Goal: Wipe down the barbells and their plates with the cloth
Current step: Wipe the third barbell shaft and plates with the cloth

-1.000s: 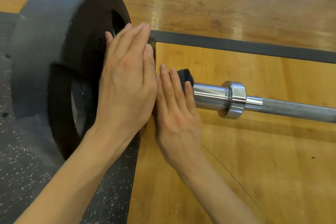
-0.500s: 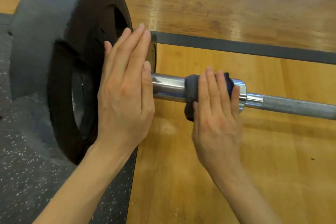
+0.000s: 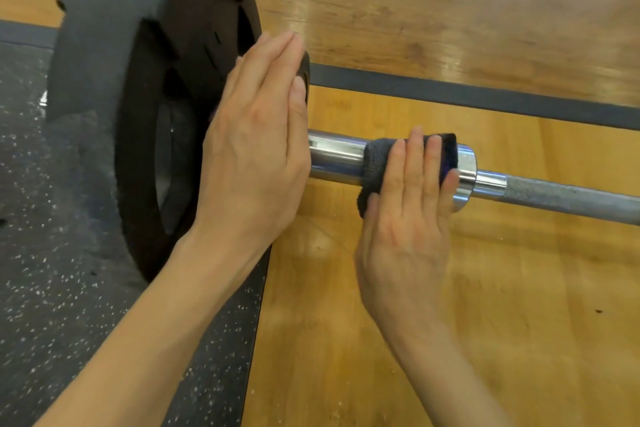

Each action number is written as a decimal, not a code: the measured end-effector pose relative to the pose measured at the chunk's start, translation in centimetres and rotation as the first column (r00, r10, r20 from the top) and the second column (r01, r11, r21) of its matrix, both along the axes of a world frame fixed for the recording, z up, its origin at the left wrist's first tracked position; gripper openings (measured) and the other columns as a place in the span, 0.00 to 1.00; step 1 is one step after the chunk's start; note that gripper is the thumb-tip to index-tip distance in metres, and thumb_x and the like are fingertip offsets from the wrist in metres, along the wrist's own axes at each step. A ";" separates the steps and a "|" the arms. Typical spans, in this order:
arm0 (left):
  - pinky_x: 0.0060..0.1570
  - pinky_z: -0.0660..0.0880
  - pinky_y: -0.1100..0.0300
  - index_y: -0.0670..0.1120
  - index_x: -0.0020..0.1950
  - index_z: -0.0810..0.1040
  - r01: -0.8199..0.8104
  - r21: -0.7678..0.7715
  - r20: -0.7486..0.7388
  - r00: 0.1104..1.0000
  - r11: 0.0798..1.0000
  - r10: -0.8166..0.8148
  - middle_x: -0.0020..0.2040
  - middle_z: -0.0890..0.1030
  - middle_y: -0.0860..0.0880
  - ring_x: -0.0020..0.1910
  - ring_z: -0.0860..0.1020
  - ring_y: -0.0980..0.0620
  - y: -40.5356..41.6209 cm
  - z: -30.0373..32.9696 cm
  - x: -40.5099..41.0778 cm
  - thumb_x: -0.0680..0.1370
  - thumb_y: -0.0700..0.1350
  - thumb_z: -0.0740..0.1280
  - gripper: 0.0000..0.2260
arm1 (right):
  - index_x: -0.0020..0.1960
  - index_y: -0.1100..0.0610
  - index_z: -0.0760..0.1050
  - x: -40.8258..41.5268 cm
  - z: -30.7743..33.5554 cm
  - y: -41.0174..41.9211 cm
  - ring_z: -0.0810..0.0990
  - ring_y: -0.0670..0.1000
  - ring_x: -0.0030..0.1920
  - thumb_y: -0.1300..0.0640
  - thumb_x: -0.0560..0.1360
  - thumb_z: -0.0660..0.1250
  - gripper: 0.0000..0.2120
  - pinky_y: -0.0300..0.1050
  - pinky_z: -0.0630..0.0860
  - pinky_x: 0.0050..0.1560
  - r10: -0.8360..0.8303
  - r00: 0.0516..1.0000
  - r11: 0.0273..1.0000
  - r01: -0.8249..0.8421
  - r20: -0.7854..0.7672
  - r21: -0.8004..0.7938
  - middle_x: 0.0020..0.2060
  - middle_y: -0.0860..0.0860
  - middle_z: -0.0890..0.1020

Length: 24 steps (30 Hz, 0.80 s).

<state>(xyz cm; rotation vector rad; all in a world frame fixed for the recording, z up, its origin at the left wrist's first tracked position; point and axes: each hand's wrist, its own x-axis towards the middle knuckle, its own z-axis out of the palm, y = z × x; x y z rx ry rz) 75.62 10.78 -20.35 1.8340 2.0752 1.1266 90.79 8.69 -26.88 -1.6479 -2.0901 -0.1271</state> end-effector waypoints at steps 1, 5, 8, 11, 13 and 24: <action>0.77 0.60 0.53 0.40 0.77 0.67 0.002 -0.003 0.004 1.000 1.000 -0.002 0.76 0.69 0.46 0.77 0.64 0.52 0.2 0.1 -0.1 0.87 0.43 0.51 0.20 | 0.79 0.68 0.55 -1.5 0.1 0.2 0.52 0.62 0.80 0.72 0.78 0.62 0.32 0.57 0.45 0.81 0.022 1.000 1.000 -0.022 -0.016 -0.012 0.79 0.64 0.57; 0.77 0.60 0.52 0.40 0.77 0.67 0.011 0.000 -0.008 1.000 1.000 -0.011 0.75 0.69 0.47 0.76 0.64 0.54 0.8 0.3 -0.2 0.87 0.43 0.51 0.19 | 0.79 0.67 0.57 -4.1 0.4 1.2 0.54 0.61 0.80 0.67 0.81 0.56 0.27 0.55 0.46 0.81 0.241 0.970 0.970 -0.241 0.034 -0.026 0.79 0.63 0.58; 0.77 0.59 0.52 0.40 0.78 0.66 0.023 -0.003 0.003 1.000 1.000 -0.023 0.76 0.69 0.47 0.77 0.63 0.53 0.6 0.2 -0.1 0.87 0.43 0.52 0.20 | 0.80 0.65 0.56 -0.1 0.3 1.3 0.54 0.58 0.81 0.59 0.85 0.54 0.25 0.55 0.46 0.81 0.150 0.987 0.987 -0.145 0.065 -0.071 0.79 0.60 0.59; 0.78 0.57 0.53 0.40 0.78 0.65 0.014 0.009 -0.004 1.000 1.000 -0.014 0.77 0.68 0.46 0.78 0.62 0.52 0.2 0.0 -0.1 0.87 0.43 0.52 0.20 | 0.79 0.65 0.60 0.8 0.9 0.8 0.57 0.58 0.80 0.58 0.86 0.51 0.23 0.56 0.47 0.81 0.021 1.000 0.998 -0.020 0.018 -0.058 0.78 0.60 0.63; 0.77 0.59 0.51 0.39 0.78 0.65 0.019 0.023 0.005 1.000 1.000 -0.020 0.77 0.67 0.45 0.78 0.62 0.51 -0.2 -0.2 -0.1 0.87 0.42 0.52 0.20 | 0.78 0.65 0.62 -1.6 1.1 1.0 0.58 0.59 0.79 0.57 0.86 0.49 0.23 0.56 0.47 0.81 0.033 0.999 0.997 -0.034 -0.011 -0.071 0.77 0.61 0.65; 0.78 0.58 0.47 0.36 0.78 0.63 0.010 0.112 0.034 0.999 0.994 -0.014 0.78 0.65 0.43 0.79 0.60 0.48 -3.5 -1.6 0.8 0.86 0.38 0.53 0.20 | 0.75 0.65 0.68 -1.4 2.2 -0.2 0.64 0.60 0.77 0.58 0.85 0.51 0.21 0.56 0.49 0.80 0.027 0.999 0.990 -0.023 0.026 -0.136 0.73 0.60 0.72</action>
